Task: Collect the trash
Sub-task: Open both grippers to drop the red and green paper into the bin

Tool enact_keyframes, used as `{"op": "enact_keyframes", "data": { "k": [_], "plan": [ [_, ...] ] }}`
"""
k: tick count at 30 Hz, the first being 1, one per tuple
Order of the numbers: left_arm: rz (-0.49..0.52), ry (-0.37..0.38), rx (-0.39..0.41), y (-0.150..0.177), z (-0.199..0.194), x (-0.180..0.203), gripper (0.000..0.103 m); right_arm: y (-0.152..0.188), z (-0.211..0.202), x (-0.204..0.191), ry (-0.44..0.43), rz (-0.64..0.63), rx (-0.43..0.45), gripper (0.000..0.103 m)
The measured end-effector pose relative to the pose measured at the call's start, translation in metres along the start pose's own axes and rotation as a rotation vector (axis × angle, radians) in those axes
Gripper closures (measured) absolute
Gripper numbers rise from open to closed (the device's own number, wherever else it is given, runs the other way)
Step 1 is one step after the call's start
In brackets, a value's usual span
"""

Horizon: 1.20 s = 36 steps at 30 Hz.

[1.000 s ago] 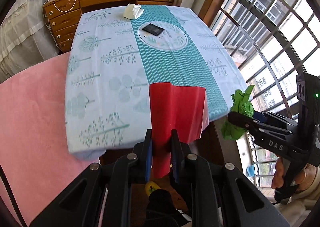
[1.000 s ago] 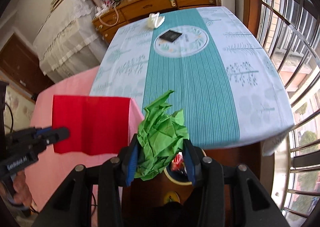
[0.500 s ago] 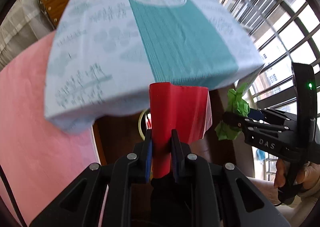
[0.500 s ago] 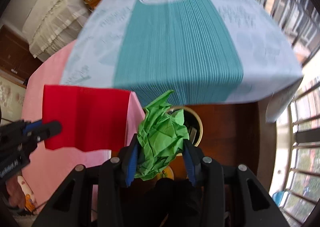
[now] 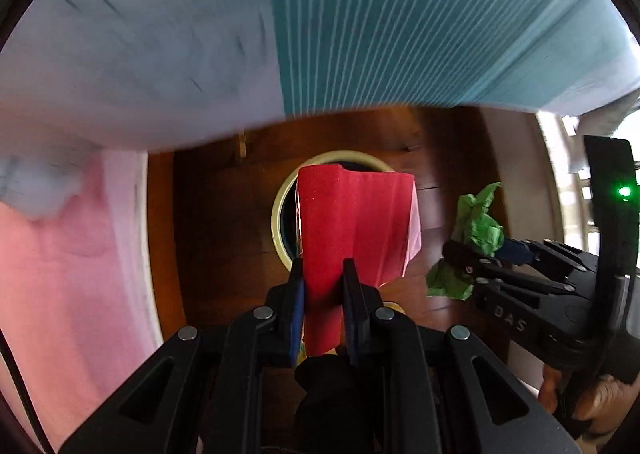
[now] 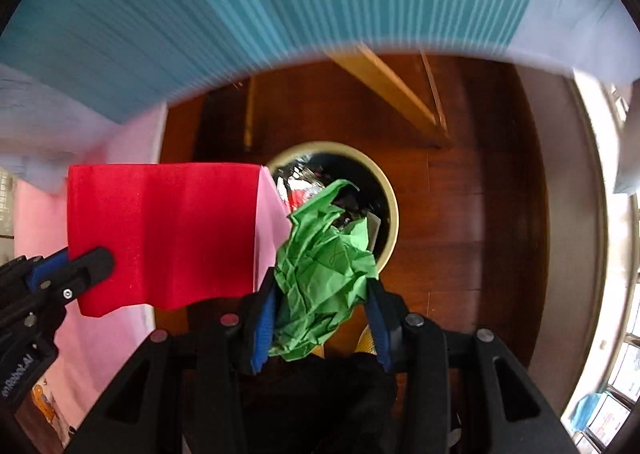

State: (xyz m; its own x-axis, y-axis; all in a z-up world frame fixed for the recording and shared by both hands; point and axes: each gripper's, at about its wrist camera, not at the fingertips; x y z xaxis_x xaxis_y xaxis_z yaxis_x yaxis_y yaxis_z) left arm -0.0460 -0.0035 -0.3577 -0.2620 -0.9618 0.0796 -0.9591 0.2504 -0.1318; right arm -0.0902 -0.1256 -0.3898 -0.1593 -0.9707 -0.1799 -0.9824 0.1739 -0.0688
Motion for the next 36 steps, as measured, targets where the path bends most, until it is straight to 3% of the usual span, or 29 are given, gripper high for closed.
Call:
{"op": "enact_keyframes", "data": {
  "k": [6, 13, 15, 19, 22, 25, 36],
  "plan": [
    [-0.002, -0.003, -0.037, 0.002, 0.063, 0.002, 0.086, -0.008, 0.059, 0.020, 0.004, 0.039, -0.031, 0.062],
    [0.019, -0.023, -0.024, -0.005, 0.093, 0.002, 0.075, -0.014, 0.099, 0.028, -0.011, 0.077, -0.058, 0.059],
    [0.027, -0.031, -0.017, -0.010, 0.095, 0.004, 0.070, -0.015, 0.104, 0.029, -0.020, 0.073, -0.063, 0.059],
    [0.037, -0.035, -0.009, -0.014, 0.096, 0.007, 0.048, -0.016, 0.113, 0.026, -0.019, 0.038, -0.059, 0.052],
    [0.036, -0.055, -0.002, -0.014, 0.096, 0.007, 0.046, -0.017, 0.113, 0.026, -0.025, 0.035, -0.041, 0.041],
    [0.024, -0.068, -0.003, -0.015, 0.098, 0.001, 0.038, -0.017, 0.113, 0.026, -0.021, 0.040, -0.031, 0.040],
    [-0.045, -0.095, -0.001, -0.006, 0.070, -0.018, 0.037, -0.005, 0.097, 0.017, -0.011, 0.017, -0.040, 0.040]
  ]
}}
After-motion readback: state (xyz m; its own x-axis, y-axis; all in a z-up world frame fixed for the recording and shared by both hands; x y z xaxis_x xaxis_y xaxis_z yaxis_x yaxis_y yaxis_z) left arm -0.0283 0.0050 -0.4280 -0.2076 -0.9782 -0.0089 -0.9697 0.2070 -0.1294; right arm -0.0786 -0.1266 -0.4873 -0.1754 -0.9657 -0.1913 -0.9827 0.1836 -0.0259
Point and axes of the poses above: each gripper's, at about its wrist camera, not at the fingertips, and z roughly the way its jaws point, x to its right, y to its underside, and after that the axes turned 4 degrees about y, right-handed
